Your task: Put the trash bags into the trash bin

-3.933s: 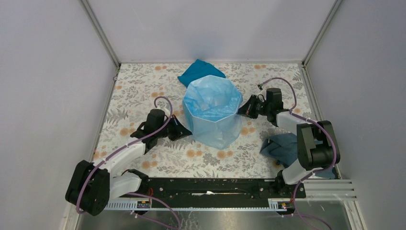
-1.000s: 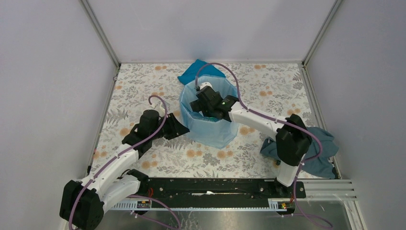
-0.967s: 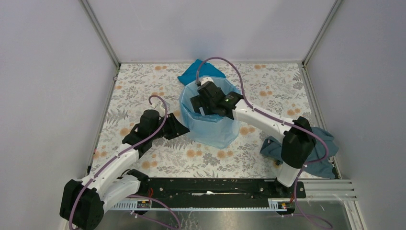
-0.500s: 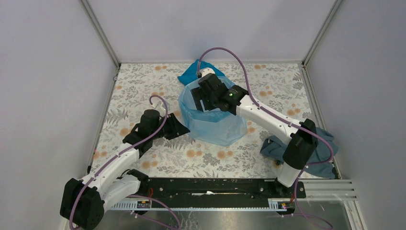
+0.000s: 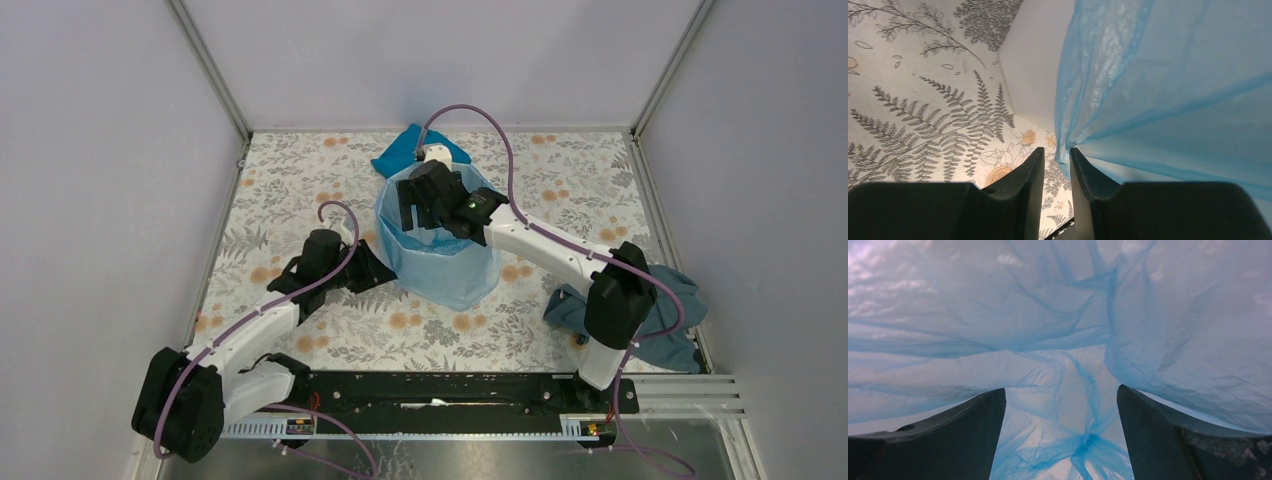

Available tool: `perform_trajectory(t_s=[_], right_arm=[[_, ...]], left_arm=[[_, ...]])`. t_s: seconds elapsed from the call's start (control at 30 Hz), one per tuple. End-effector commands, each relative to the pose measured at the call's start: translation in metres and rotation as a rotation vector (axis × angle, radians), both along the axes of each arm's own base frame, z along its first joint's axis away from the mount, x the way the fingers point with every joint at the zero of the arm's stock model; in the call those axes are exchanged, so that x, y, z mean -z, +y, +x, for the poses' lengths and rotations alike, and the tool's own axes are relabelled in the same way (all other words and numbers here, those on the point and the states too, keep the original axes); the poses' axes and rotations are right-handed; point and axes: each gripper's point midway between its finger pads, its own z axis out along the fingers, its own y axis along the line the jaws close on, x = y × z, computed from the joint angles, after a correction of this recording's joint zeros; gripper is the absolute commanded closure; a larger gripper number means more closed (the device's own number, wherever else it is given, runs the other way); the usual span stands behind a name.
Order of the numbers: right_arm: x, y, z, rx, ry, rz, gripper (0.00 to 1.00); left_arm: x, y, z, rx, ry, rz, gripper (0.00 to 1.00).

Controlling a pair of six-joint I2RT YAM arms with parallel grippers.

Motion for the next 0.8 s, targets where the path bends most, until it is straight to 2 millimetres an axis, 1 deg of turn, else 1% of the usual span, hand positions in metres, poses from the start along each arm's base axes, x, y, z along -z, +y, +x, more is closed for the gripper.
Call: perform_trajectory(t_s=[0.0,0.07,0.17,0.33,0.43,0.47,0.57,0.63,0.77], right_arm=[[-0.037,-0.004,0.015,0.091,-0.099,0.071,0.09],[-0.041,-0.006,0.015,0.100,-0.104,0.067,0.07],[-0.048,-0.006,0.013,0.069,-0.114,0.069,0.07],[-0.072,-0.013,-0.001,-0.031,-0.105,0.004,0.07],[-0.072,-0.019,-0.011,-0.097,-0.075,-0.062,0.06],[-0.074,-0.021,-0.012,-0.106,-0.069,-0.080,0.05],[-0.072,-0.029,-0.017,-0.139,-0.053,-0.142,0.00],[-0.070,-0.032,-0.018,-0.156,-0.049,-0.173,0.00],[-0.075,-0.038,-0.024,-0.183,-0.047,-0.200,0.00]], left_arm=[[0.000,0.001,0.012,-0.013,-0.065,0.026,0.71],[0.001,0.002,0.012,-0.013,-0.066,0.027,0.71],[-0.001,0.002,0.010,-0.013,-0.070,0.025,0.71],[-0.004,0.006,0.008,-0.013,-0.079,0.045,0.71],[-0.007,0.006,0.008,-0.008,-0.085,0.044,0.71],[-0.007,0.006,0.007,-0.005,-0.085,0.042,0.71],[-0.008,0.006,0.006,-0.004,-0.087,0.040,0.70],[-0.009,0.005,0.006,0.000,-0.086,0.037,0.70],[-0.009,0.006,0.006,-0.003,-0.085,0.045,0.70]])
